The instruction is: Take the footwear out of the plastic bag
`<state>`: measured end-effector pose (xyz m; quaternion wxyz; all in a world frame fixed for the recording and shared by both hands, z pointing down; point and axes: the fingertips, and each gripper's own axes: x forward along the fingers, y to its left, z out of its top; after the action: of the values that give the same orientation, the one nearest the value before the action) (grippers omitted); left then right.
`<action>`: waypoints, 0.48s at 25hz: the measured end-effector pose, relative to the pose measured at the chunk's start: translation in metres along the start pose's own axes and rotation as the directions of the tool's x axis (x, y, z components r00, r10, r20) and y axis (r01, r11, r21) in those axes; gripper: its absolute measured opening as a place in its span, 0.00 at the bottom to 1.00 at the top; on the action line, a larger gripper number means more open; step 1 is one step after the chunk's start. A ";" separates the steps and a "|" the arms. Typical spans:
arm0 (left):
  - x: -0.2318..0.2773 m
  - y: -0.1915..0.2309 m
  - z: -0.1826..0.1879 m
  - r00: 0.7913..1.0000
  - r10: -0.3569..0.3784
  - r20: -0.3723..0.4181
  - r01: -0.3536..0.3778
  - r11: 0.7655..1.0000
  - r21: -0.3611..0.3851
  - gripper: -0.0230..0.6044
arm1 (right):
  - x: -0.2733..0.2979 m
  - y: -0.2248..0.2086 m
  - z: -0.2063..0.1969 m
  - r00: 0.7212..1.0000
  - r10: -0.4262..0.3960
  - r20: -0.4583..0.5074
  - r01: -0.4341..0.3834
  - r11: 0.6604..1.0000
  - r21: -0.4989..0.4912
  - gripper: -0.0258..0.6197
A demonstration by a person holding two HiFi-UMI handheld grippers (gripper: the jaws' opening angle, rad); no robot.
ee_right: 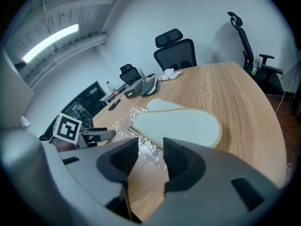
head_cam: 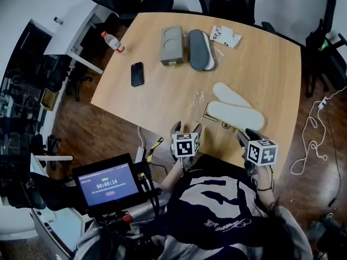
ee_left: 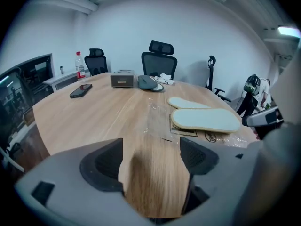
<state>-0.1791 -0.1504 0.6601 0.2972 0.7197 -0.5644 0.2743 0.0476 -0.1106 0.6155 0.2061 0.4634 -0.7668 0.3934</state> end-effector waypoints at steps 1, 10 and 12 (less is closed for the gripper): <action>-0.005 0.005 -0.001 1.000 0.002 0.012 -0.002 1.000 -0.018 0.63 | -0.002 0.005 -0.002 1.000 0.002 0.004 -0.002 1.000 0.002 0.29; -0.043 -0.028 0.005 0.980 -0.141 0.138 0.154 0.984 -0.092 0.62 | -0.022 0.030 -0.025 0.999 0.043 0.029 -0.043 0.999 0.000 0.29; -0.054 -0.041 0.011 0.972 -0.161 0.170 0.173 0.983 -0.058 0.58 | -0.030 0.034 -0.028 0.998 0.054 0.044 -0.055 0.998 0.005 0.29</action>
<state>-0.1496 -0.1158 0.6082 0.2977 0.7735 -0.5339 0.1673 0.0315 -0.0635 0.5981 0.1770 0.4516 -0.7822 0.3911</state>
